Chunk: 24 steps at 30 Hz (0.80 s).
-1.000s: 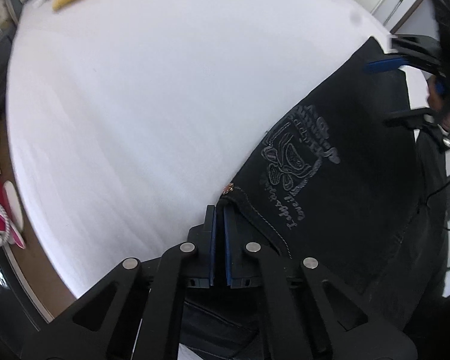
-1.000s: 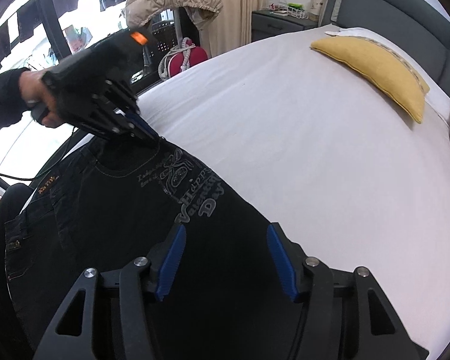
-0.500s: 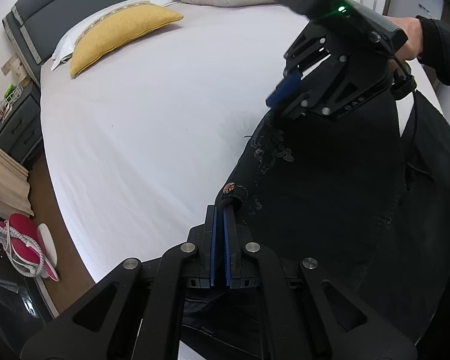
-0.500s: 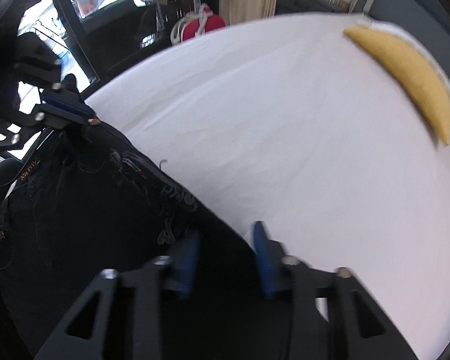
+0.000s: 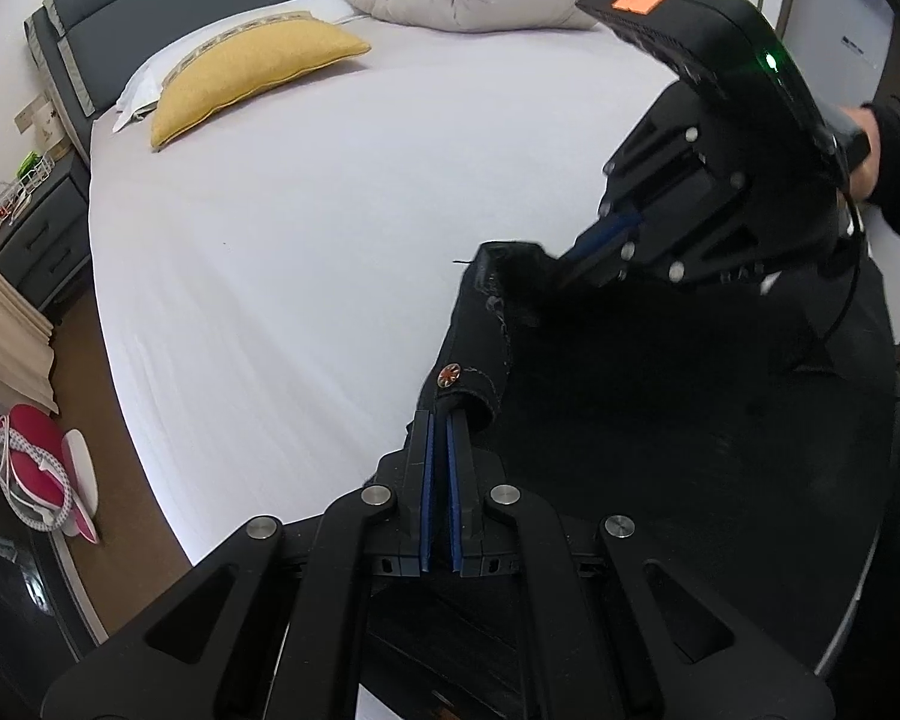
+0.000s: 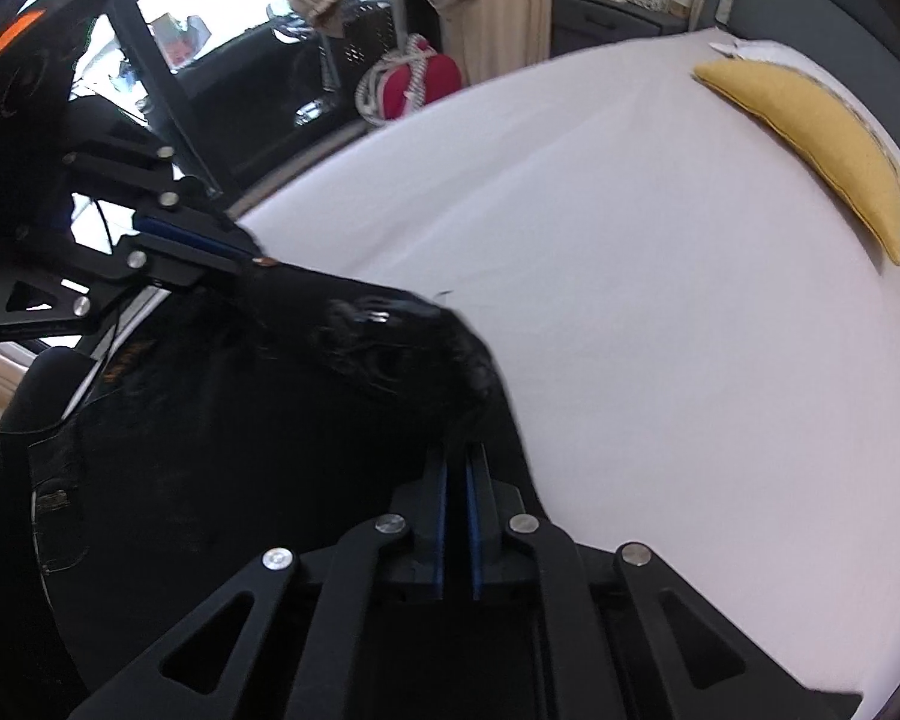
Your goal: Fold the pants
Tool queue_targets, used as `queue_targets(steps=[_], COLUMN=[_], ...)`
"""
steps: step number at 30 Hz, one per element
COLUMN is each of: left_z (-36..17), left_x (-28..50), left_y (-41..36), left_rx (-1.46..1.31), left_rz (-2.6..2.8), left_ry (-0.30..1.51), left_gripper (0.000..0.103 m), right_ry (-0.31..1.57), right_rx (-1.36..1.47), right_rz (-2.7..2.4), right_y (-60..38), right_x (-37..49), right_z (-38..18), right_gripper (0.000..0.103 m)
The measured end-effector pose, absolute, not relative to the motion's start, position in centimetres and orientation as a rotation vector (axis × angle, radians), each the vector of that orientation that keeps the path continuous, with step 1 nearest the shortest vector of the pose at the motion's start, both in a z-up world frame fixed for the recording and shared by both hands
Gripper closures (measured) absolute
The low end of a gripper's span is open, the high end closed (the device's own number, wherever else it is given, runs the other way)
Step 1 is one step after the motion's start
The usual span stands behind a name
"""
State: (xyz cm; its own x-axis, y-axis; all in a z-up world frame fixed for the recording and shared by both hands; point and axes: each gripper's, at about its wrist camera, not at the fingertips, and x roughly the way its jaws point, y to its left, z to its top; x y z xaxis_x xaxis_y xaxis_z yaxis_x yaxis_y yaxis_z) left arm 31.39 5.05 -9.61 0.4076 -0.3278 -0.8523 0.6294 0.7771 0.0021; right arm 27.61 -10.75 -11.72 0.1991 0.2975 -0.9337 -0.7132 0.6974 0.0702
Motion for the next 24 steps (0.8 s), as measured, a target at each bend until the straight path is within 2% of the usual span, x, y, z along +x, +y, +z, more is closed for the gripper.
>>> queue_targets(steps=[7,17,24], left_z=[-8.6,-9.1,-11.7], left_x=[23.6,9.5,0.8], left_y=[5.4,4.8,3.1], left_rx=[0.373,0.449,0.501], left_rz=[-0.632,-0.651,-0.69], left_ry=[0.978,0.97,1.017], left_gripper=[0.101,0.101,0.101], right_ry=[1.095,1.022,0.937], right_rx=[-0.454,-0.731,-1.064], right_rz=[0.778,0.741,0.695], right_y=[-10.0,-9.2,-7.0], right_x=[19.6,4.1,-5.0], right_z=[-9.7,-9.1,-11.9], right_gripper=[0.096,0.097,0.097])
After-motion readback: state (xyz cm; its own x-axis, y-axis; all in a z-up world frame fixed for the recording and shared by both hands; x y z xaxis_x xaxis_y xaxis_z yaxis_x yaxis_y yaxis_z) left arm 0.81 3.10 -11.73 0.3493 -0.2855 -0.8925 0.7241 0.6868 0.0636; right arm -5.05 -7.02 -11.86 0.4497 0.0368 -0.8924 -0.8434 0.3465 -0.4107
